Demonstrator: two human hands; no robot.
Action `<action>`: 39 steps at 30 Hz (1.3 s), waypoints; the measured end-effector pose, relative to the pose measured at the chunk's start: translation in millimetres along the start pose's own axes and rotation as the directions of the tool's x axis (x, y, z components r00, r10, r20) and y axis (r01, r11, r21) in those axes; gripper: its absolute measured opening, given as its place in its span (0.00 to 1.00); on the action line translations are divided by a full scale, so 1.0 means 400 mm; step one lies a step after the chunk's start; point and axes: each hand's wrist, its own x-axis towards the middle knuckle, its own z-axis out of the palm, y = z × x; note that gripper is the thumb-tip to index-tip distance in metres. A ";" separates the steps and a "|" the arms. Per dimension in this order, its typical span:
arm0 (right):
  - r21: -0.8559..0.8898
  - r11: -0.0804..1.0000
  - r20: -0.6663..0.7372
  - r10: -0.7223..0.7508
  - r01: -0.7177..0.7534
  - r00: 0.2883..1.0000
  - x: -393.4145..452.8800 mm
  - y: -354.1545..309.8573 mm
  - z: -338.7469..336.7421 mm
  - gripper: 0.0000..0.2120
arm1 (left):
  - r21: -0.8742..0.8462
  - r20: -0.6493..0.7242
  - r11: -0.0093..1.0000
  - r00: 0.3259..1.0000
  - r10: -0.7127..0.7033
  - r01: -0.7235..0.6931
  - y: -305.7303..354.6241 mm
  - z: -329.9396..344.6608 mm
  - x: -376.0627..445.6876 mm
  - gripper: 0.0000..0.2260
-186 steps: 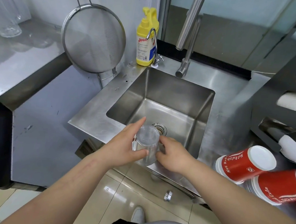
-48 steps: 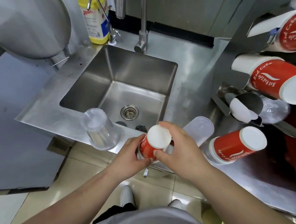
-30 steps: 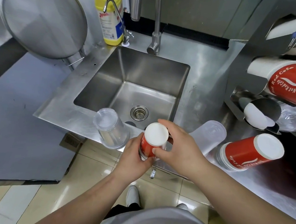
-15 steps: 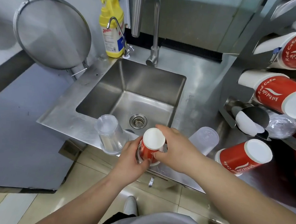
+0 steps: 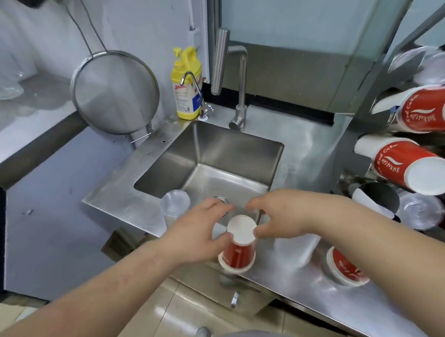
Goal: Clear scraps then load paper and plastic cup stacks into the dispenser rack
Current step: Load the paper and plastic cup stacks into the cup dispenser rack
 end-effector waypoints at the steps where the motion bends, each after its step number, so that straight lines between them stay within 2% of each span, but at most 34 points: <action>1: -0.038 0.999 -0.002 -0.003 0.003 1.000 -0.004 0.004 -0.015 0.26 | 0.055 0.028 0.998 1.000 0.011 -0.013 0.006 -0.024 0.013 0.27; 5: -0.135 0.991 -0.016 0.017 -0.019 1.000 -0.033 0.022 -0.074 0.29 | 0.200 0.076 0.973 0.992 0.100 -0.114 0.054 -0.100 0.068 0.25; 8: -0.189 0.981 -0.042 0.027 -0.034 0.999 -0.079 0.044 -0.118 0.27 | 0.326 0.205 0.927 0.972 0.119 -0.182 0.121 -0.155 0.124 0.22; 10: -0.216 0.975 -0.066 0.036 -0.049 0.997 -0.116 0.060 -0.147 0.26 | 0.419 0.360 0.873 0.928 0.094 -0.250 0.173 -0.190 0.162 0.22; 13: -0.194 0.977 -0.090 0.070 -0.087 0.993 -0.185 0.097 -0.177 0.26 | 0.486 0.564 0.783 0.824 0.058 -0.388 0.265 -0.222 0.208 0.24; 19: -0.130 0.980 -0.066 0.144 -0.152 0.987 -0.325 0.179 -0.124 0.25 | 0.418 0.673 0.687 0.710 0.205 -0.594 0.431 -0.174 0.270 0.24; 22: -0.024 0.980 -0.076 0.195 -0.198 0.978 -0.393 0.241 -0.049 0.25 | 0.355 0.715 0.705 0.664 0.219 -0.614 0.485 -0.112 0.302 0.23; 26: 0.232 0.931 -0.107 0.311 -0.281 0.944 -0.480 0.326 0.086 0.23 | 0.256 0.713 0.762 0.649 0.267 -0.595 0.537 0.003 0.343 0.22; 28: 0.353 0.883 -0.157 0.382 -0.309 0.911 -0.504 0.360 0.165 0.23 | 0.212 0.686 0.768 0.651 0.324 -0.605 0.553 0.064 0.358 0.21; 32: 0.595 0.718 -0.226 0.581 -0.361 0.782 -0.491 0.409 0.344 0.34 | 0.230 0.634 0.799 0.708 0.310 -0.556 0.552 0.169 0.377 0.27; 35: 0.861 0.432 -0.118 0.683 -0.268 0.721 -0.440 0.410 0.459 0.32 | 0.241 0.608 0.836 0.748 0.266 -0.493 0.544 0.216 0.385 0.36; 37: 0.947 0.251 -0.052 0.736 -0.200 0.675 -0.404 0.406 0.514 0.29 | 0.217 0.590 0.863 0.766 0.256 -0.456 0.541 0.237 0.386 0.38; 39: 0.957 0.219 -0.045 0.760 -0.190 0.648 -0.366 0.403 0.556 0.28 | 0.189 0.585 0.882 0.771 0.252 -0.432 0.534 0.251 0.385 0.38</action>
